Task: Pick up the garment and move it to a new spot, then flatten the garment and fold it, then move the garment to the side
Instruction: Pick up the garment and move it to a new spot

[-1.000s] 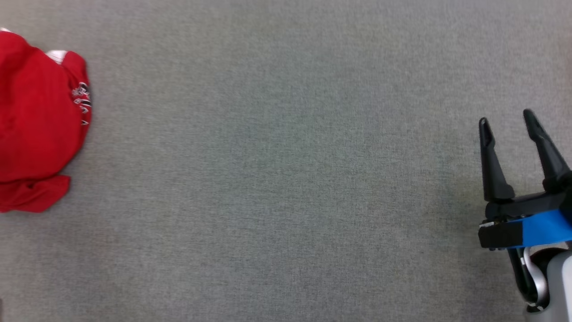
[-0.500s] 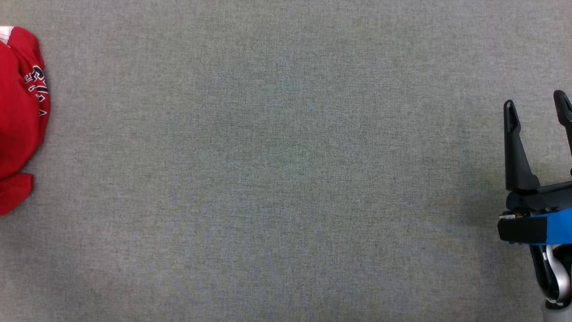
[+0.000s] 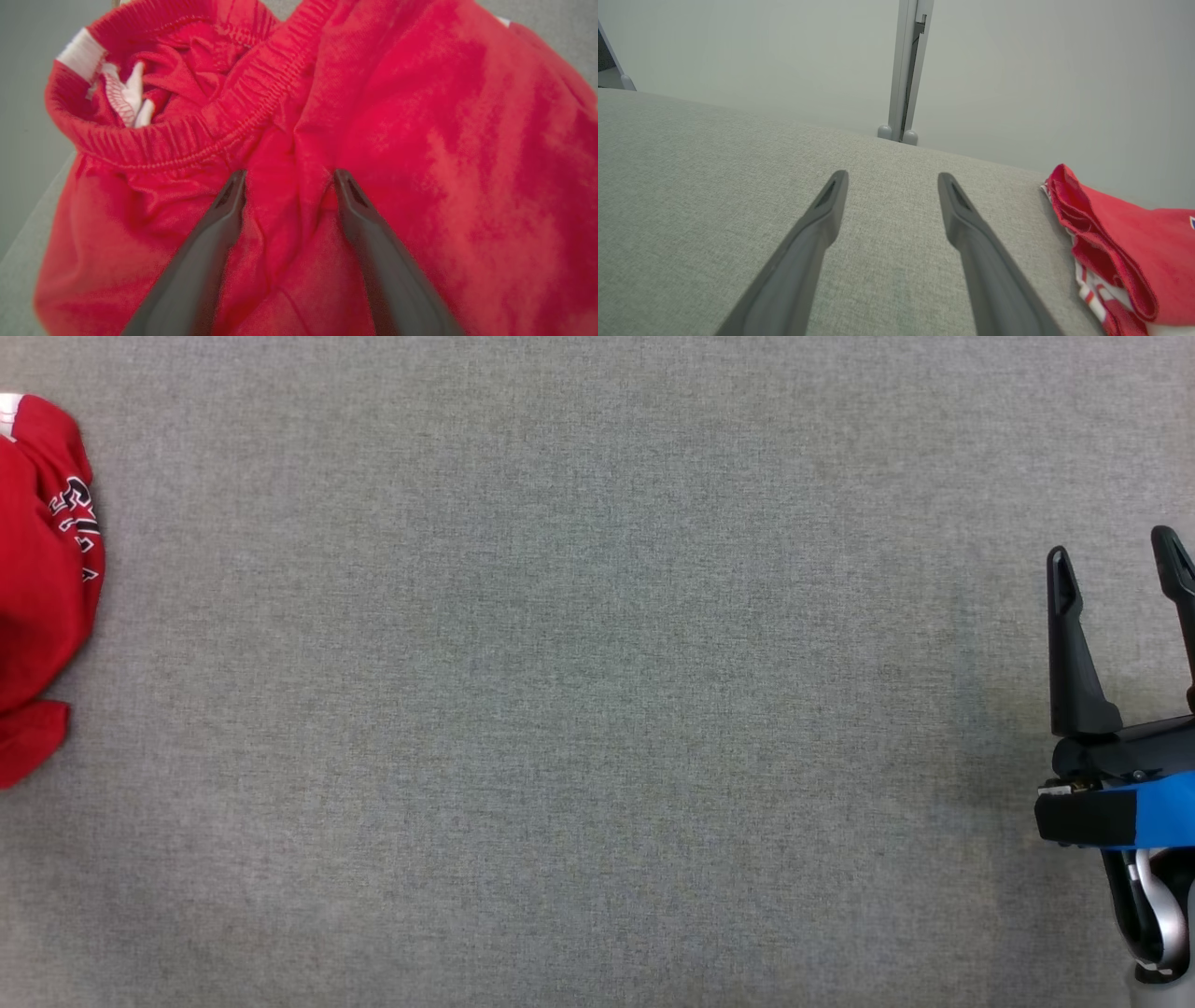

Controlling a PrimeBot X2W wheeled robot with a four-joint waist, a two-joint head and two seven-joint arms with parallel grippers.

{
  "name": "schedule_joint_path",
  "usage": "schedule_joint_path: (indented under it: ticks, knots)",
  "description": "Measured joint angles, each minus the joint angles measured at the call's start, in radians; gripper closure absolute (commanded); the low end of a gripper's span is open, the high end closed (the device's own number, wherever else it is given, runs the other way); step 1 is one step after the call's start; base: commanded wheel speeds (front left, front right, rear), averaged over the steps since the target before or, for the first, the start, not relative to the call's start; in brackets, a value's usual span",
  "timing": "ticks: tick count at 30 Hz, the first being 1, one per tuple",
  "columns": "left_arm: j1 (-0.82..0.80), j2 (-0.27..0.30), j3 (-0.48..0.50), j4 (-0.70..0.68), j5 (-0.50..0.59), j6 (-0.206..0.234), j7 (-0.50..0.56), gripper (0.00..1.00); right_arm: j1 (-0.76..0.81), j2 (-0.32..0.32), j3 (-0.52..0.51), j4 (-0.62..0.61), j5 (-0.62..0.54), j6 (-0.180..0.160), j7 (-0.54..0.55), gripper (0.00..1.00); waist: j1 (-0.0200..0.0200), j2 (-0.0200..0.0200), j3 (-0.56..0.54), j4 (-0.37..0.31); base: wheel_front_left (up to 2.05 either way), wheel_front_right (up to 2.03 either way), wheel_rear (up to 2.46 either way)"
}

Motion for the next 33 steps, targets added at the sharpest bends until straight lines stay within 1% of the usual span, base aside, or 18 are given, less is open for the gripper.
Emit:
schedule_joint_path:
  ticks: [1, 2, 3, 5, 8, 9, 10, 11, 15, 20, 23, 27, 33]
  knots:
    - [0.0, 0.003, -0.005, 0.001, 0.001, 0.0, 0.006, 0.86, 0.0, 0.0, 0.001, 0.0, 0.0, 0.0, 0.0, 0.0, 0.0, 0.0, -0.001, -0.002, 0.0, 0.0, 0.0]
    - [0.0, 0.006, -0.008, 0.0, 0.004, 0.0, 0.007, 0.96, 0.0, 0.001, 0.003, 0.001, 0.0, 0.0, 0.0, 0.0, 0.0, 0.0, -0.003, -0.004, 0.0, 0.0, 0.0]
    - [0.001, 0.006, -0.008, -0.002, 0.003, 0.0, 0.002, 1.0, 0.0, 0.002, 0.003, 0.002, 0.0, 0.0, 0.0, 0.0, 0.0, 0.0, -0.005, -0.006, 0.0, 0.0, 0.0]
    - [0.005, 0.006, -0.01, -0.005, 0.003, 0.001, -0.005, 1.0, 0.0, 0.003, 0.003, 0.007, 0.0, 0.0, -0.005, 0.0, 0.0, 0.0, -0.011, -0.008, 0.0, 0.0, 0.0]
    - [0.02, 0.008, -0.019, -0.02, 0.009, 0.0, -0.044, 1.0, 0.0, 0.009, 0.005, 0.021, 0.005, 0.0, -0.013, 0.0, 0.0001, 0.0, -0.026, -0.013, 0.0, 0.0, 0.0]
    - [0.024, 0.011, -0.026, -0.028, 0.017, 0.001, -0.065, 1.0, 0.0, 0.012, 0.007, 0.026, 0.005, 0.0, -0.017, 0.0, 0.0001, 0.0, -0.033, -0.015, 0.0, 0.0, 0.0]
    - [0.024, 0.02, -0.044, -0.054, 0.042, 0.005, -0.116, 1.0, 0.0, 0.019, 0.011, 0.04, 0.007, 0.0, -0.024, 0.0, 0.0001, 0.0, -0.047, -0.02, 0.0, 0.0, 0.0]
    - [0.024, 0.02, -0.044, -0.054, 0.042, 0.005, -0.116, 1.0, 0.0, 0.019, 0.011, 0.04, 0.007, 0.0, -0.024, 0.0, 0.0001, 0.0, -0.047, -0.02, 0.0, 0.0, 0.0]
    - [0.019, 0.049, -0.067, -0.099, 0.074, 0.005, -0.2, 1.0, 0.0, 0.03, 0.019, 0.074, 0.016, 0.0, -0.044, 0.0, 0.0002, 0.0, -0.082, -0.033, 0.0, 0.0, 0.0]
    - [-0.019, 0.061, -0.109, -0.168, 0.101, 0.001, -0.298, 1.0, 0.0, 0.05, 0.03, 0.125, 0.026, 0.0, -0.071, 0.0, 0.0001, 0.0, -0.138, -0.053, 0.0, 0.0, 0.0]
    - [-0.049, 0.058, -0.142, -0.216, 0.109, -0.002, -0.35, 1.0, 0.002, 0.061, 0.034, 0.152, 0.032, 0.0, -0.084, 0.0, 0.0001, 0.0, -0.175, -0.069, 0.0, 0.0, 0.0]
    - [-0.09, 0.035, -0.197, -0.293, 0.117, -0.008, -0.397, 1.0, 0.005, 0.075, 0.044, 0.186, 0.035, 0.0, -0.103, 0.0, 0.0002, 0.0, -0.22, -0.097, 0.0, 0.0, 0.0]
    - [-0.146, 0.004, -0.286, -0.443, 0.122, -0.01, -0.405, 1.0, 0.019, 0.098, 0.058, 0.237, 0.052, 0.0, -0.128, 0.0, 0.0001, 0.0, -0.269, -0.16, 0.0, 0.0, 0.0]
